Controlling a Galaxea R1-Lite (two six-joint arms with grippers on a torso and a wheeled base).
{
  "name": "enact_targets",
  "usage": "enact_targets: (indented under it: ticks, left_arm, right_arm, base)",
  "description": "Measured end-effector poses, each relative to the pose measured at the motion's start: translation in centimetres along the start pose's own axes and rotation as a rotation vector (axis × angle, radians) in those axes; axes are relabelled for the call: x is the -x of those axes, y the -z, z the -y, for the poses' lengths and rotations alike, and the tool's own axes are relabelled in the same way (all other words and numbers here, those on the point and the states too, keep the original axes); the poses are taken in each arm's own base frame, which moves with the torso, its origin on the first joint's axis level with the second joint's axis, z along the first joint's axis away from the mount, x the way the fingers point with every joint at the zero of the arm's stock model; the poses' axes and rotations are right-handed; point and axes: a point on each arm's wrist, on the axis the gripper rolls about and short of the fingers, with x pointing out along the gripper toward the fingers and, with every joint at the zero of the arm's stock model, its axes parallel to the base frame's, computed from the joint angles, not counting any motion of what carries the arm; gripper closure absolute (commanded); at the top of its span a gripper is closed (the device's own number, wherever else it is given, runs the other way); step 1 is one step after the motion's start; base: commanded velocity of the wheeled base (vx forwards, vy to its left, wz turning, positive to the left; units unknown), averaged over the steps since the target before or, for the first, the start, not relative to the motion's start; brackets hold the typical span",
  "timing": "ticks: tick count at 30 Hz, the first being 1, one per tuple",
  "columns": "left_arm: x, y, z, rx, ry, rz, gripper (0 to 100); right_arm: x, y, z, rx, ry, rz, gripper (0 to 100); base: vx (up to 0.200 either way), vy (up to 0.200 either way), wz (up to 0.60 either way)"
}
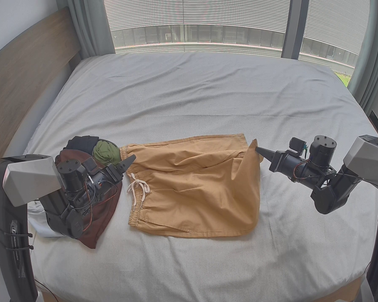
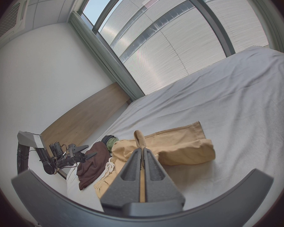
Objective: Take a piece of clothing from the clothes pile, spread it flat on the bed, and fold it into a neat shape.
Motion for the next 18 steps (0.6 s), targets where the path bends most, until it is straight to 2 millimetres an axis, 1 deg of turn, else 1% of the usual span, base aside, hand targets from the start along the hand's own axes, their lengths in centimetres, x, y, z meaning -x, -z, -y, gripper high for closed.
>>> enact_targets:
  ticks: [11, 18]
  left_arm:
    - [0.0, -0.1, 0.0, 0.0, 0.0, 0.002, 0]
    - [0.0, -0.1, -0.1, 0.0, 0.0, 0.002, 0]
  right_arm:
    - [-2.4, 0.0, -2.7, 0.004, -0.064, -0.028, 100]
    - [-4.3, 0.8, -4.3, 0.004, -0.111, -0.055, 100]
  base:
    - [0.0, 0.0, 0.0]
    - [0.0, 0.0, 0.0]
